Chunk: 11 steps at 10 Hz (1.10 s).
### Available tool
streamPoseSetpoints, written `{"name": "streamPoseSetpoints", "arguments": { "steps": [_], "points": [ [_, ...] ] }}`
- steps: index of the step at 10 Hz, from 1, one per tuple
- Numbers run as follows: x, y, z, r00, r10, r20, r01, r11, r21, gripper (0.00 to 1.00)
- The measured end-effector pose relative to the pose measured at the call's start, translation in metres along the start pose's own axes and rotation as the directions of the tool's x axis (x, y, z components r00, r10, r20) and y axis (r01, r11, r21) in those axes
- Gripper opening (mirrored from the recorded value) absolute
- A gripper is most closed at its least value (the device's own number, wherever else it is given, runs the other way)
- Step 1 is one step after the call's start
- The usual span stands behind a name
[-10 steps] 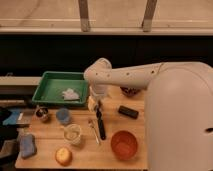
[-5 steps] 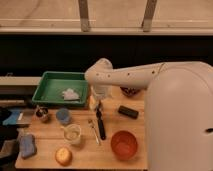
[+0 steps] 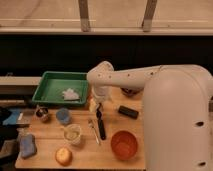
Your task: Wipe table surface with brush
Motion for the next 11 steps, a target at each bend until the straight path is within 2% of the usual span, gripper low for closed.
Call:
{"name": "streamPoseSetpoints", "arguments": {
  "steps": [8,11],
  "points": [
    [0.01,0.022,0.034,0.998,-0.012,-0.068,0.006,0.997,-0.078,0.8],
    [0.006,0.026,0.039,0.997,-0.014,-0.071,0.007,0.996,-0.087,0.8]
  ]
}}
